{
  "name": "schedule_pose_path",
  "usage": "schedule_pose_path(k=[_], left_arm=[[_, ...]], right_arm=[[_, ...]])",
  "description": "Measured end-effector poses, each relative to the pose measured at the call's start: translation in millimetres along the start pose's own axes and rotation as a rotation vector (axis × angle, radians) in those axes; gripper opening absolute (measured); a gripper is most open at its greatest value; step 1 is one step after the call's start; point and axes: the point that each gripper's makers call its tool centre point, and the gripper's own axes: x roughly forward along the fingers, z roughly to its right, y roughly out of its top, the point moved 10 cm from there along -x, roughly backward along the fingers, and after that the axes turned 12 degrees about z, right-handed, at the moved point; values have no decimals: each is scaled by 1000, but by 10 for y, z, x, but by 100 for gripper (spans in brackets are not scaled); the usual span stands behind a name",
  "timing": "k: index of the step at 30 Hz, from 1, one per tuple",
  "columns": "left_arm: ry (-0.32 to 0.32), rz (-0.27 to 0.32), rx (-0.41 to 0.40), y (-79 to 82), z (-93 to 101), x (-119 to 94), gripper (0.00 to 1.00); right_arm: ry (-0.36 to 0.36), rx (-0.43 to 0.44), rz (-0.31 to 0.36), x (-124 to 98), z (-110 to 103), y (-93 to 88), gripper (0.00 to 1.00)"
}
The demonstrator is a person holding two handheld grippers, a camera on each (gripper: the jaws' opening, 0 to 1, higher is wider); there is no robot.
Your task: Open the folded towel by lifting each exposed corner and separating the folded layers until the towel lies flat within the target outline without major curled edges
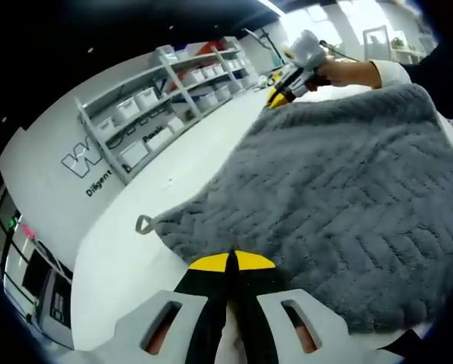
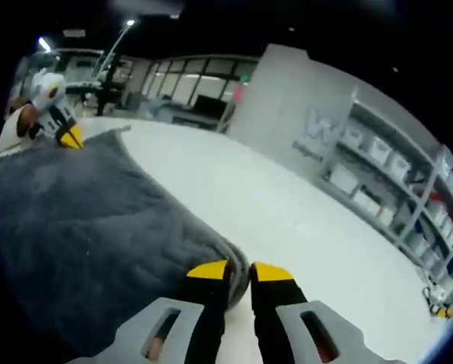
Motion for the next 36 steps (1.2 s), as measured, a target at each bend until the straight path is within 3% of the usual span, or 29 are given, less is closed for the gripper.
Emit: schedule_pose_path(k=[3,8,14,17,20,23,30,31,36], left_arm=[[-1,0,6,3,4,-1,0],[0,-2,13,7,11,-1,0],[-4,9,28,1,12,1,0],[-2,17,18,-9,1,5,0],[-2,25,0,-23,-15,9,0],[0,29,-8,-29,-18,13,0],[-2,30,-15,-32,-25,10,0],[-1,30,-16,-32,-25,10,0],[2,31,-16,-33,-27,12,0]], right_arm=[[7,16,50,-36,16,58,7],[-7,143,153,-146,118,158,10],[61,272,161,-187,130,113,10],[94,290,186,-220,124,121,10],[171,296,163,-256,90,119,7],[207,281,89,-317,65,82,0],[324,257,71,-410,-36,-8,0],[350,267,24,-431,-60,-31,0],[396,266,-1,-456,-119,-53,0]])
